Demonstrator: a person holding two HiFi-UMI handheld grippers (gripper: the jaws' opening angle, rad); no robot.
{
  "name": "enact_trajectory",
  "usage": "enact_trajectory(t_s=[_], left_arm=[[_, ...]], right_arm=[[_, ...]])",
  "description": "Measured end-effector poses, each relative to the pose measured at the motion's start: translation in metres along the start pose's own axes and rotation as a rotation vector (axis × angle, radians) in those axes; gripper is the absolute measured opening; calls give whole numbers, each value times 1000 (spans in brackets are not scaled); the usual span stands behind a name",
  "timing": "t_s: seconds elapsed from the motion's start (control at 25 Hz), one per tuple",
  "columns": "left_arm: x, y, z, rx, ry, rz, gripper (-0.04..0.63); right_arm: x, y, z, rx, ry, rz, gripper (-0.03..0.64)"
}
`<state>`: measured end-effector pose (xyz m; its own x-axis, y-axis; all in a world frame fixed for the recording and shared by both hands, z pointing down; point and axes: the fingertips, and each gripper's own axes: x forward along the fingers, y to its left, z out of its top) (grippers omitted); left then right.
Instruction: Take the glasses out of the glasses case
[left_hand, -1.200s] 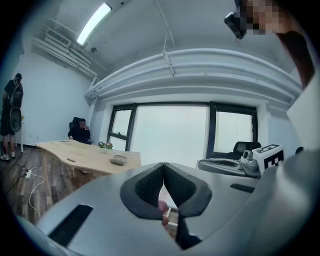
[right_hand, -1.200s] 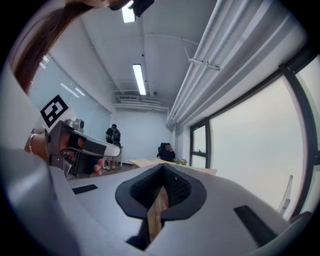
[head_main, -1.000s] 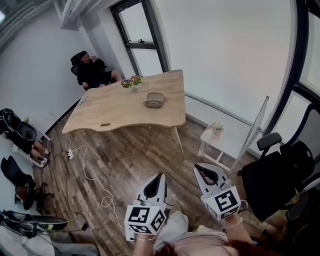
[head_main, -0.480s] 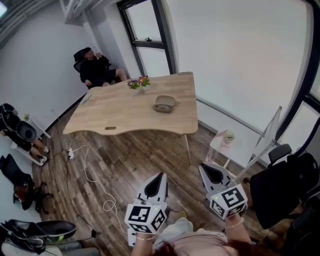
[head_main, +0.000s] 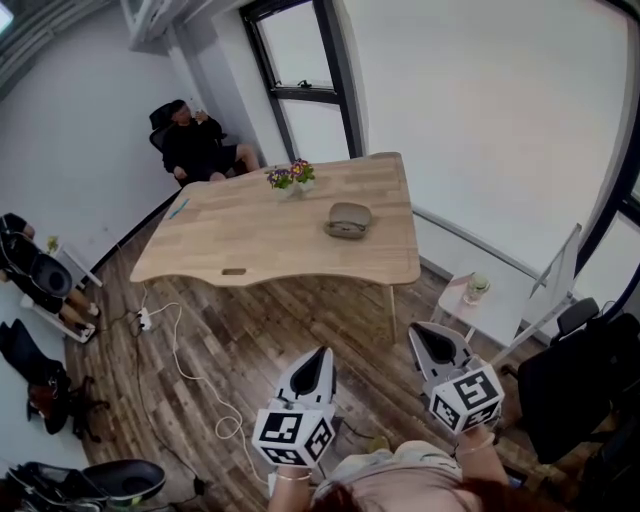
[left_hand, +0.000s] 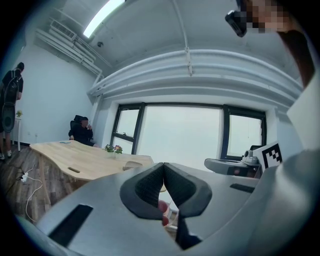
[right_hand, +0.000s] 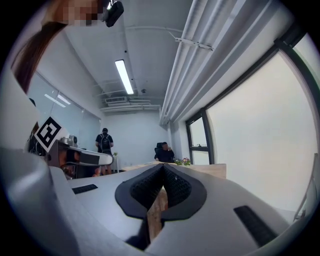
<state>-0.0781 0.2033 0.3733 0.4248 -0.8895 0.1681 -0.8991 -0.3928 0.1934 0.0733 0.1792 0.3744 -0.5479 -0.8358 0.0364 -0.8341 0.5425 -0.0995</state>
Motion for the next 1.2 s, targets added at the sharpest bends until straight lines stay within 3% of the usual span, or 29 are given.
enact_trajectory(t_s=[0.48,1.2], left_arm=[[41,33,6,-27,-4,-41,2],[155,67,24,-20,14,-73,2]], right_arm=[[44,-4,2,-1,-3,2,0],[143,-67,-4,-6,26,16,0]])
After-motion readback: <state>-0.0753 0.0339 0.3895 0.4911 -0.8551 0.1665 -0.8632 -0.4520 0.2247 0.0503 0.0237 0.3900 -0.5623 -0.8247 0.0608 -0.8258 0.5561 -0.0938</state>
